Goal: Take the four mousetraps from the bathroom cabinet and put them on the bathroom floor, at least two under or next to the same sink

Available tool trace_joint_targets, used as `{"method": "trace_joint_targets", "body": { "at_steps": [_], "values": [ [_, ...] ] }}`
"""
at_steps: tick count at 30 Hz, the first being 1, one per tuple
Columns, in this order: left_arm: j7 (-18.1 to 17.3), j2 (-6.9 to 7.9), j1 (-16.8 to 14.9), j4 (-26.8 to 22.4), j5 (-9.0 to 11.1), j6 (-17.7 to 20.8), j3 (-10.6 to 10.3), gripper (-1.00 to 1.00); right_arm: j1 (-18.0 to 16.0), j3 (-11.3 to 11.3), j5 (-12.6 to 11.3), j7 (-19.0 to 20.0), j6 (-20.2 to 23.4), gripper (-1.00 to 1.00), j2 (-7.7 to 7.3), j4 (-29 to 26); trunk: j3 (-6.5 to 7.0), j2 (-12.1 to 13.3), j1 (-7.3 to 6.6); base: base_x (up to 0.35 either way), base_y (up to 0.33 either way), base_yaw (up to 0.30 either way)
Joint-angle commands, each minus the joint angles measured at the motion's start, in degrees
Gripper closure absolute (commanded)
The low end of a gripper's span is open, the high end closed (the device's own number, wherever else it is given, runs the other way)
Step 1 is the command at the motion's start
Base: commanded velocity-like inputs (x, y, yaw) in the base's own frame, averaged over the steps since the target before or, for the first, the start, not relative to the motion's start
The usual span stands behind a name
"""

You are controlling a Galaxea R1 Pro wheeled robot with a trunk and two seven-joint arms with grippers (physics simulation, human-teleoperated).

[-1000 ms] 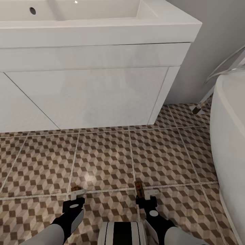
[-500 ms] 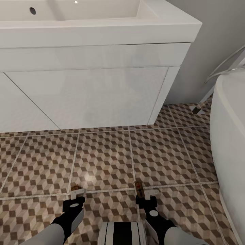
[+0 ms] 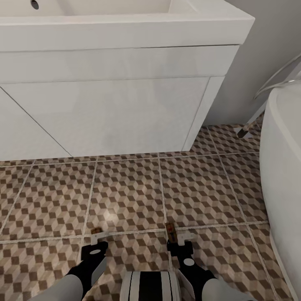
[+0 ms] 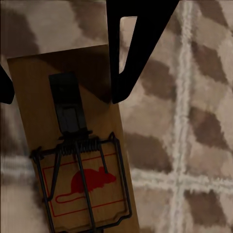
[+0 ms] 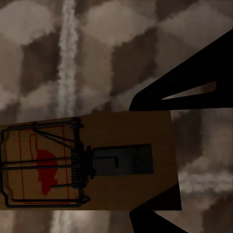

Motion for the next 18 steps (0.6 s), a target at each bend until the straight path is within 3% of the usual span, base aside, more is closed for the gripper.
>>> {"method": "trace_joint_targets", "body": {
  "at_steps": [1,9,14,18],
  "values": [
    [0.4,-0.26,-0.01,-0.06,0.54,0.05,-0.51,1.0,-0.03,0.4,0.1,-0.66,-0.06,1.0,0.0,0.07,-0.03,-0.01,-0.01,0.0,0.0,0.0],
    [0.46,-1.11,-0.01,-0.11,0.47,-0.01,-0.56,1.0,-0.03,0.37,0.08,-0.66,-0.06,1.0,0.0,0.08,-0.03,-0.01,-0.01,0.0,0.0,0.0],
    [0.47,-1.11,-0.01,-0.08,0.45,-0.03,-0.52,1.0,-0.03,0.36,0.12,-0.66,-0.06,1.0,0.0,0.08,-1.14,-0.08,0.12,0.0,0.0,0.0],
    [0.44,-1.09,-0.01,-0.08,0.45,-0.07,-0.58,1.0,-0.03,0.4,0.12,-0.66,-0.06,1.0,0.0,0.07,-1.14,-0.08,0.12,0.0,0.0,0.0]
  ]
}}
